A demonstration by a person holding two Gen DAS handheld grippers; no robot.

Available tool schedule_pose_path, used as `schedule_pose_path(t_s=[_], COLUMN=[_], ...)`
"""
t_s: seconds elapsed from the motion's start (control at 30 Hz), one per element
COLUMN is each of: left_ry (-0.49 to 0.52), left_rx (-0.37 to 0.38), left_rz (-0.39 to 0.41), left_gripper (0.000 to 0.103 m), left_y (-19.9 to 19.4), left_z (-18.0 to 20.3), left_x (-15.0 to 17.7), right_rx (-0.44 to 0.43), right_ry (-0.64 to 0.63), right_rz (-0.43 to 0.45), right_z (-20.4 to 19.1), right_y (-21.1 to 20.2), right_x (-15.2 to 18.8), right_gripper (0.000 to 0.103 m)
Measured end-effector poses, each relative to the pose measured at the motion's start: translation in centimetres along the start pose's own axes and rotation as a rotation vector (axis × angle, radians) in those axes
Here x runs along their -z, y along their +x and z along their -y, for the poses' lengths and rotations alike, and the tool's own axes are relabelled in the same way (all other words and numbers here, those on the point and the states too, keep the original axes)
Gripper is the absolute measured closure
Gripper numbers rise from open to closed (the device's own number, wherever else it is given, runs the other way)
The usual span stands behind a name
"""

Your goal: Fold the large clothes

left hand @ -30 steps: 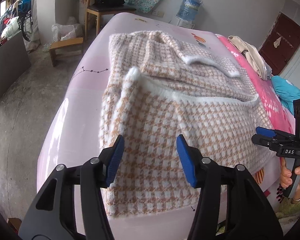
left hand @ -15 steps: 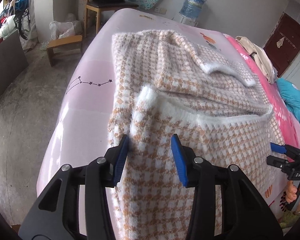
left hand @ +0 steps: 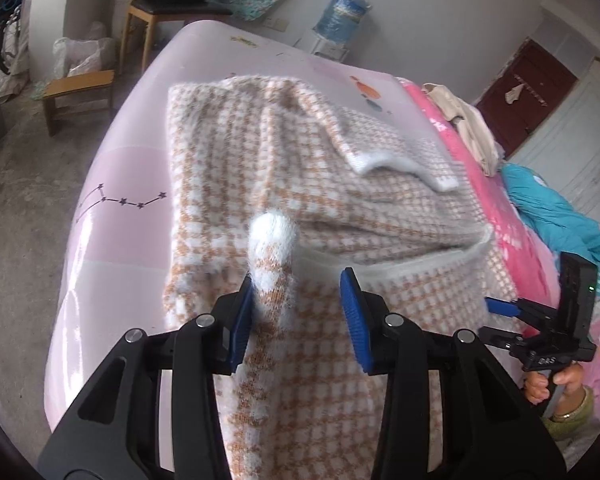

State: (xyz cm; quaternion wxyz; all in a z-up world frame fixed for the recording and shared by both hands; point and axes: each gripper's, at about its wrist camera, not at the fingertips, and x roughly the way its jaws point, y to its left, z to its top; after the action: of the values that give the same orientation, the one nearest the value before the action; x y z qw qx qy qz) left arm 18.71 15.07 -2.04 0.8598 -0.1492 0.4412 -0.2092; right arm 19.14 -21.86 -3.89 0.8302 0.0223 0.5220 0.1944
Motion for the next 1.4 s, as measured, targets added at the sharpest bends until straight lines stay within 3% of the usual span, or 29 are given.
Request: schedule_pose_path(t_s=[0.07,0.27,0.57,1.13,1.4], left_ry=[0.006,0.001,0.156,0.167,0.160], left_rx=[0.005,-0.184,-0.403,-0.497,-0.508], left_rz=[-0.009,-0.072,-0.075,-0.049,-0.049], left_gripper=[0.064,0.064,0.063,0.063,0.062], left_y=[0.1,1.6,2.7,2.9,3.0], left_z=[0.2,-0.3,3.1,4.2,4.1], left_x=[0.3,0.7,2.1,2.5,2.5], right_rx=[-0.002,-0.004,-0.006,-0.005,0.036], right_ry=[-0.001,-0.005,-0.003,0.081,0.119], right_rz=[0.002,0.004,0.008,0.087,0.144], right_z=[0.0,0.1,0.1,3.0,5.6], right_y=[0.1,0.0,0.0,-4.2,-6.1], right_x=[0.0,0.0,0.2,1.0,1.2], right_gripper=[0.023,0.022,0.022,0.023,0.030])
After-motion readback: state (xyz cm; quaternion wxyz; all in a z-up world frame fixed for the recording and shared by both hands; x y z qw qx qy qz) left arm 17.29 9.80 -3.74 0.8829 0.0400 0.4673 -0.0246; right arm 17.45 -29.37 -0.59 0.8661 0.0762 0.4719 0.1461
